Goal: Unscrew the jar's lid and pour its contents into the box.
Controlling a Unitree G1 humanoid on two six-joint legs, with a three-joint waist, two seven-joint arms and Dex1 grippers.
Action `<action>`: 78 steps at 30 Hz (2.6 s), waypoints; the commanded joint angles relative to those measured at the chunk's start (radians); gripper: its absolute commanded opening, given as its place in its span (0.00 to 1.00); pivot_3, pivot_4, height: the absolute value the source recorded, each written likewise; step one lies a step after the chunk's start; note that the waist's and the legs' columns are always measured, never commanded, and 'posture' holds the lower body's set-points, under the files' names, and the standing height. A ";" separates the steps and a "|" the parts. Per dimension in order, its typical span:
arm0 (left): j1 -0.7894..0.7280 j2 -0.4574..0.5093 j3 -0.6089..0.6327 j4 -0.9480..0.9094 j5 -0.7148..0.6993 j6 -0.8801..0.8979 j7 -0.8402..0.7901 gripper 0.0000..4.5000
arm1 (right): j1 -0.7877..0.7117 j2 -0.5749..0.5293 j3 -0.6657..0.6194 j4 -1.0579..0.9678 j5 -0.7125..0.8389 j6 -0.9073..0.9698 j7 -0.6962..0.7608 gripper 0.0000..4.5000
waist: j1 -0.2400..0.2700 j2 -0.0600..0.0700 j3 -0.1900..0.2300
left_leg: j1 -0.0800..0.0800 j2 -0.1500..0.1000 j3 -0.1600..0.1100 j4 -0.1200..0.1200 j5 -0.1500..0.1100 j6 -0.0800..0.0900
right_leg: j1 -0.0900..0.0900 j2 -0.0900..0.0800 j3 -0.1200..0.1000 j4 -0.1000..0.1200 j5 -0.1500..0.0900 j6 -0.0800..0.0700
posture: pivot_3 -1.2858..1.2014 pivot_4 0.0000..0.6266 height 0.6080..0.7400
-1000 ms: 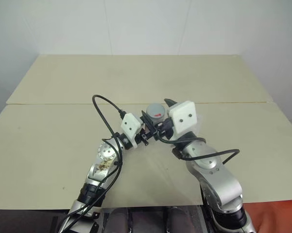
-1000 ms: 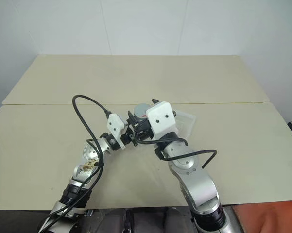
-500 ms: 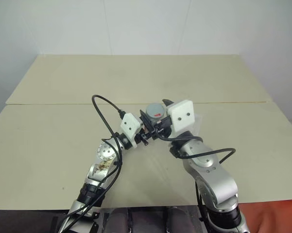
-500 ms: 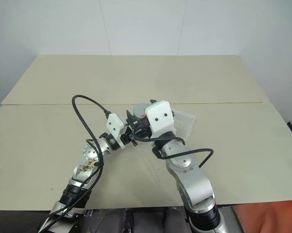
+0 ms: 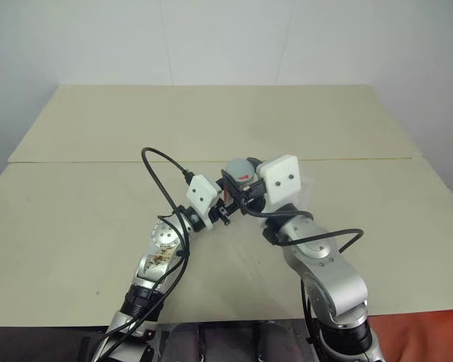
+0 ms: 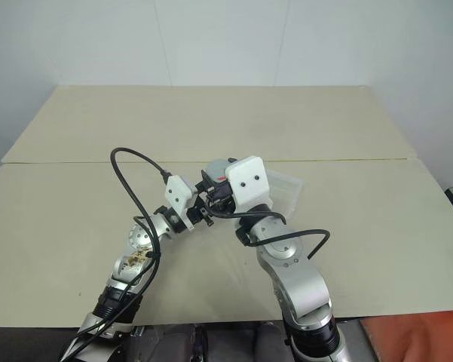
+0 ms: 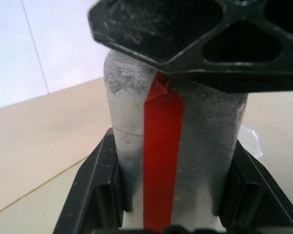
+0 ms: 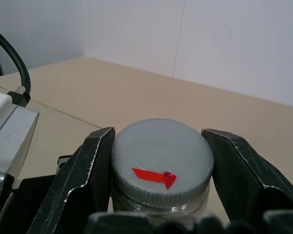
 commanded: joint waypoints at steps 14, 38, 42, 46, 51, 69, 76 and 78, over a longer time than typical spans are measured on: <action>-0.014 -0.001 -0.006 -0.024 -0.037 -0.017 -0.056 0.44 | -0.156 -0.199 -0.219 0.176 0.361 -0.153 0.540 0.62 | -0.004 0.000 0.000 | 0.001 0.000 0.000 0.000 -0.002 0.004 | 0.001 0.001 0.000 0.000 0.000 0.000 | 0.52 0.24 1.00; -0.002 0.003 -0.019 -0.064 -0.079 0.001 -0.084 0.44 | -0.688 -0.347 -0.044 1.160 0.503 -0.593 1.517 0.62 | -0.008 0.000 0.000 | 0.001 0.001 0.001 0.001 0.001 -0.001 | 0.001 0.000 0.000 0.003 0.000 0.000 | 0.52 0.24 1.00; 0.003 0.003 -0.022 -0.066 -0.079 0.004 -0.086 0.44 | -0.707 -0.332 -0.071 1.203 0.490 -0.546 1.517 0.70 | -0.008 0.000 0.000 | 0.001 0.001 0.001 0.001 0.001 -0.001 | 0.001 0.000 0.000 0.004 0.000 0.000 | 0.52 0.24 1.00; 0.003 -0.001 -0.023 -0.055 -0.078 0.001 -0.087 0.44 | -0.690 -0.335 -0.125 1.168 0.500 -0.578 1.503 0.99 | -0.008 0.000 0.000 | 0.001 0.001 0.001 0.001 0.001 -0.001 | 0.000 0.000 0.000 0.007 0.000 0.000 | 0.52 0.24 1.00; -0.001 -0.003 -0.023 -0.040 -0.081 -0.010 -0.098 0.44 | -0.637 -0.370 -0.207 1.044 0.473 -0.606 1.423 1.00 | 0.004 0.000 0.000 | 0.000 0.001 0.001 0.002 0.001 -0.001 | 0.000 0.000 0.000 0.007 0.000 0.000 | 0.52 0.24 1.00; -0.033 -0.012 -0.016 0.018 -0.061 -0.045 -0.085 0.44 | -0.166 -0.263 -0.146 0.054 0.229 -0.219 0.420 1.00 | 0.011 0.000 0.000 | 0.000 0.001 0.001 0.002 0.001 -0.001 | -0.001 0.000 0.001 0.009 0.000 0.000 | 0.52 0.24 1.00; -0.033 -0.012 -0.015 0.011 -0.060 -0.044 -0.085 0.44 | -0.148 -0.185 -0.114 0.049 0.158 -0.178 0.279 1.00 | 0.014 0.000 0.000 | 0.000 0.000 0.001 0.003 0.001 0.000 | 0.000 0.000 0.000 0.008 0.000 0.000 | 0.52 0.24 1.00; -0.033 -0.011 -0.014 0.010 -0.059 -0.044 -0.085 0.44 | -0.152 -0.189 -0.115 0.064 0.151 -0.173 0.275 1.00 | 0.012 0.000 0.000 | 0.000 0.000 0.001 0.003 0.000 0.000 | 0.000 0.000 0.000 0.008 0.000 0.000 | 0.52 0.24 1.00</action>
